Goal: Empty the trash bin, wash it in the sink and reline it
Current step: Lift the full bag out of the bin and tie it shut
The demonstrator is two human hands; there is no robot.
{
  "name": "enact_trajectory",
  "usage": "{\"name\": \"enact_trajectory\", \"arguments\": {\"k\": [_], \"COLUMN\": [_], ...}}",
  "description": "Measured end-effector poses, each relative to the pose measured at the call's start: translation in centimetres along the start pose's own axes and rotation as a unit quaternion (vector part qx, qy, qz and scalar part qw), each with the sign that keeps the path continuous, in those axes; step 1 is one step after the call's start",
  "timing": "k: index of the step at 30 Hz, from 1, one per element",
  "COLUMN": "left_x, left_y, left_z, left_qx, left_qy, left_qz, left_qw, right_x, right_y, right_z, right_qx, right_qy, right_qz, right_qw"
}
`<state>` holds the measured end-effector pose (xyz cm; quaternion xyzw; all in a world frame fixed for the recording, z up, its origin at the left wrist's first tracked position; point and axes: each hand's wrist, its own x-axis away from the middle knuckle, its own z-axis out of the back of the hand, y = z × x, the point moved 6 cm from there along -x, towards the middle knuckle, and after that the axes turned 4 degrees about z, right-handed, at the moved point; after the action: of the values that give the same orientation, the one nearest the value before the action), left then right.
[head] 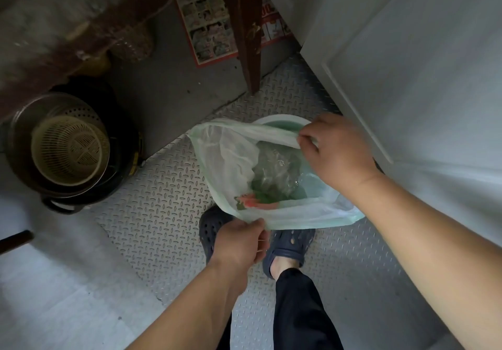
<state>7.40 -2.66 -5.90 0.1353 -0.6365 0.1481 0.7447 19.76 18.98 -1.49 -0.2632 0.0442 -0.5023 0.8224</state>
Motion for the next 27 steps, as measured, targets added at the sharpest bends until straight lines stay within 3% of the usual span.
{"name": "enact_trajectory", "arguments": {"k": [6,18,27], "left_x": [4.6,9.3,9.3], "left_y": [-1.0,0.4,0.9], "left_z": [2.6,4.4,5.8], "left_qx": [-0.042,-0.116,-0.146], "left_qy": [0.013,0.066,0.089], "left_qz": [-0.059,-0.127,-0.106], "left_qw": [0.997,0.983,0.980], "right_x": [2.0,3.4,4.3], "right_y": [-2.1,-3.0,-0.4], "right_z": [3.8,7.2,6.3], "right_qx": [-0.037,-0.067,-0.142], "right_qy": [0.063,0.069,0.094], "right_qz": [-0.018,-0.060,-0.127], "right_qw": [0.997,0.994,0.977]}}
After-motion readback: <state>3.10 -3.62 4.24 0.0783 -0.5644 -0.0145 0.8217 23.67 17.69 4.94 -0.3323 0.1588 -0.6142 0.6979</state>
